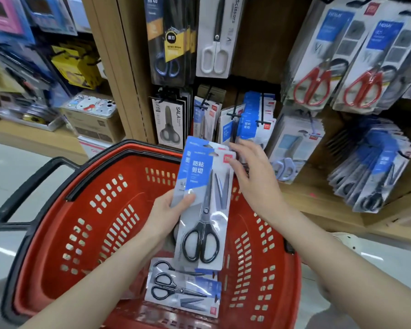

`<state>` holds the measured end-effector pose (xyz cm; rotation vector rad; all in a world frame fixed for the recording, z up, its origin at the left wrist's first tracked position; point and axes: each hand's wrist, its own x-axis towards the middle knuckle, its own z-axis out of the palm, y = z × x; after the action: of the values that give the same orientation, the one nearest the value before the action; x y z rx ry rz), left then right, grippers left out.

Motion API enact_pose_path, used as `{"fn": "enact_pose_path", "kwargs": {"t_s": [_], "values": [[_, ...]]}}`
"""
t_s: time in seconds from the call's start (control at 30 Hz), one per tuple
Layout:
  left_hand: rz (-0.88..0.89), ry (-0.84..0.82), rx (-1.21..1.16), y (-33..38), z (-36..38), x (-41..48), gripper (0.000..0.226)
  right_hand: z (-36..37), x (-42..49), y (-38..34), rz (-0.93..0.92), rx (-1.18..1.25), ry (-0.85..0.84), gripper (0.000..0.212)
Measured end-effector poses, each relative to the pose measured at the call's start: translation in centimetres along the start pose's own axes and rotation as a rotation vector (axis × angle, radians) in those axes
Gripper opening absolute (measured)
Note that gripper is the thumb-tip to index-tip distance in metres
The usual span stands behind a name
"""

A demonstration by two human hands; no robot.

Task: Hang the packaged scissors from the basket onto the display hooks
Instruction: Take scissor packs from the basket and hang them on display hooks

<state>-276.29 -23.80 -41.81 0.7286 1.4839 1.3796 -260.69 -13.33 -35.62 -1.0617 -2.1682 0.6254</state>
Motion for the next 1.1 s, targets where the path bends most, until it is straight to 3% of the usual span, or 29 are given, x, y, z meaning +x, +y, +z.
{"fn": "enact_pose_path", "kwargs": {"t_s": [0.17, 0.27, 0.5, 0.57, 0.73, 0.87, 1.1], "values": [[0.002, 0.035, -0.033, 1.3, 2.1, 0.6, 0.015, -0.8, -1.4, 1.0, 0.422, 0.378, -0.113, 0.022], [0.056, 0.04, 0.025, 1.7, 4.1, 0.7, 0.011, -1.3, -1.5, 1.9, 0.479, 0.436, -0.041, 0.019], [0.129, 0.04, 0.124, 1.5, 5.2, 2.0, 0.063, -6.3, -0.9, 4.5, 0.538, 0.477, 0.085, 0.014], [0.157, 0.076, 0.157, 1.7, 5.1, 2.7, 0.056, -8.3, -0.3, 6.1, 0.542, 0.451, 0.173, 0.012], [0.267, 0.062, 0.222, 3.2, 7.5, 4.8, 0.04, -13.2, 0.5, 11.2, 0.581, 0.298, 0.367, 0.046], [0.358, 0.038, 0.238, 4.7, 12.6, 6.3, 0.024, -16.6, 0.3, 16.3, 0.655, 0.125, 0.469, 0.031], [0.392, -0.053, 0.231, 5.6, 21.3, 8.5, 0.029, -20.7, -1.9, 26.6, 0.887, 0.119, 0.601, 0.026]]}}
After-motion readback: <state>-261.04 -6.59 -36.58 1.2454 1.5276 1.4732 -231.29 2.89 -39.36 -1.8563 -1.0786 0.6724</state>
